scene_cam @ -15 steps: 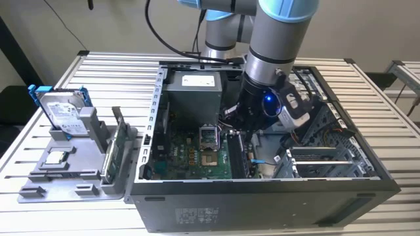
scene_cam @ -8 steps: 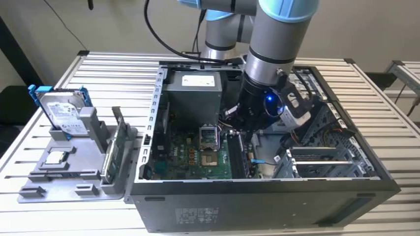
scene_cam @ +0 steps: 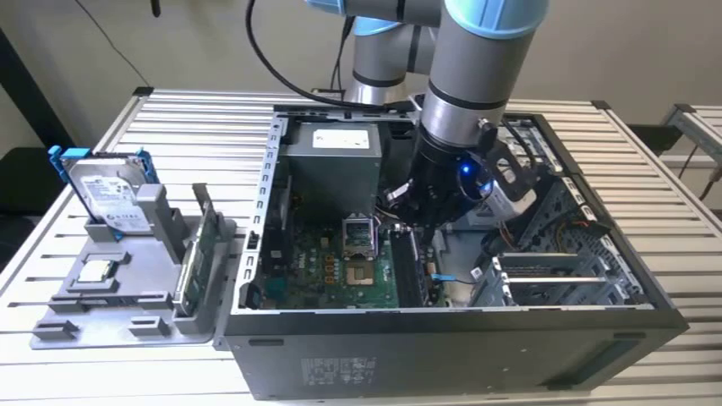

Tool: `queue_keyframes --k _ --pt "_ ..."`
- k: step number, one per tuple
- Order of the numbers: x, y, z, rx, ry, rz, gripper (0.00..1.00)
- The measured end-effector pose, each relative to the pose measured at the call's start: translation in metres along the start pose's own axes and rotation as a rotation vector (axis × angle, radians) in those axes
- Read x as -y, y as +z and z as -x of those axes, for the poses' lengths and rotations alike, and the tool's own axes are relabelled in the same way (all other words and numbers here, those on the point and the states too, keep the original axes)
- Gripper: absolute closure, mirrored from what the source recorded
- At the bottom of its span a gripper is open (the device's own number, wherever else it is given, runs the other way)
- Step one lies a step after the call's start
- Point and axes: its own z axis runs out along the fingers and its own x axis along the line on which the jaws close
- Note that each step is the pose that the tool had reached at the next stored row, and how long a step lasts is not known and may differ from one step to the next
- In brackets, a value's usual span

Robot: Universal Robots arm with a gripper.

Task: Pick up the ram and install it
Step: 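Press down the ram until it locks into place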

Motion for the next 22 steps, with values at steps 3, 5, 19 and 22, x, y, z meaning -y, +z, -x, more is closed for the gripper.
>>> queue_keyframes --k 3,5,19,22 --pt "0.0 0.0 0.0 0.0 -0.023 0.0 0.89" --pt "0.0 0.0 0.0 0.0001 -0.039 0.0 0.89" --pt "0.0 0.0 0.0 0.0002 -0.143 0.0001 0.89" --pt "0.0 0.0 -0.0001 0.0003 -0.161 0.0001 0.89"
